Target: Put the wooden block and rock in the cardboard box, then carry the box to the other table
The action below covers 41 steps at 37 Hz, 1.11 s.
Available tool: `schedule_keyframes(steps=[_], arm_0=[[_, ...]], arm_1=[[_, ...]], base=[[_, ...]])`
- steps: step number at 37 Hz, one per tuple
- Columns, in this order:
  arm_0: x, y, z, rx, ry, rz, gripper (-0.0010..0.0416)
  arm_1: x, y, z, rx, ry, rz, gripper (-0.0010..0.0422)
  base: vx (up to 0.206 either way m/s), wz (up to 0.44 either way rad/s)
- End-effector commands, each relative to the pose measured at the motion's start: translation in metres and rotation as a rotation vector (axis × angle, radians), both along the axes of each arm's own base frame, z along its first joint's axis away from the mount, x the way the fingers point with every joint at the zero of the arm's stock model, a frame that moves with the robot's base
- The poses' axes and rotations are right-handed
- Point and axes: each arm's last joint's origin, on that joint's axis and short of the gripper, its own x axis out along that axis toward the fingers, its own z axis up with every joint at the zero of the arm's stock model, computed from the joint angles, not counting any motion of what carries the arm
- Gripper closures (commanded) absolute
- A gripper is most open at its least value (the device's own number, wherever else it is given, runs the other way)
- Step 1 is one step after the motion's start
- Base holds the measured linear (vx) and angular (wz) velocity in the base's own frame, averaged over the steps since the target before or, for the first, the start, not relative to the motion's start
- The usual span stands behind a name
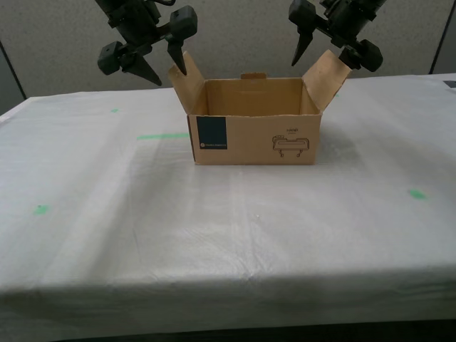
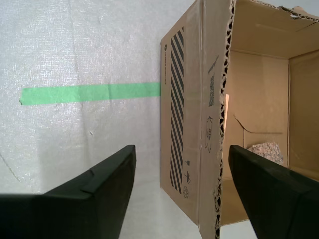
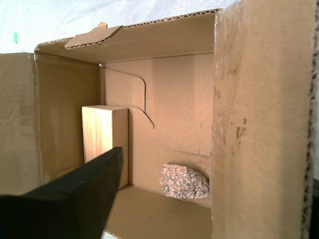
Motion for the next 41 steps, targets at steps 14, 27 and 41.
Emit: schedule_keyframes(steps=[14,27,41], arm_0=[[-0.001,0.000,0.000,-0.002,0.014,-0.001,0.0019],[-0.011,-0.002,0.016,-0.023,0.004,0.044,0.0012],[-0.034,-0.010,0.060,-0.123,-0.073,0.023,0.0013]], arm_1=[[0.000,0.000,0.001,0.022,-0.025,-0.050,0.0029],[-0.006,0.002,0.019,0.029,-0.070,-0.095,0.0020],[-0.028,0.009,0.072,0.004,-0.204,-0.117,0.0021]], base=[[0.000,0.000],[0.000,0.000],[0.000,0.000]])
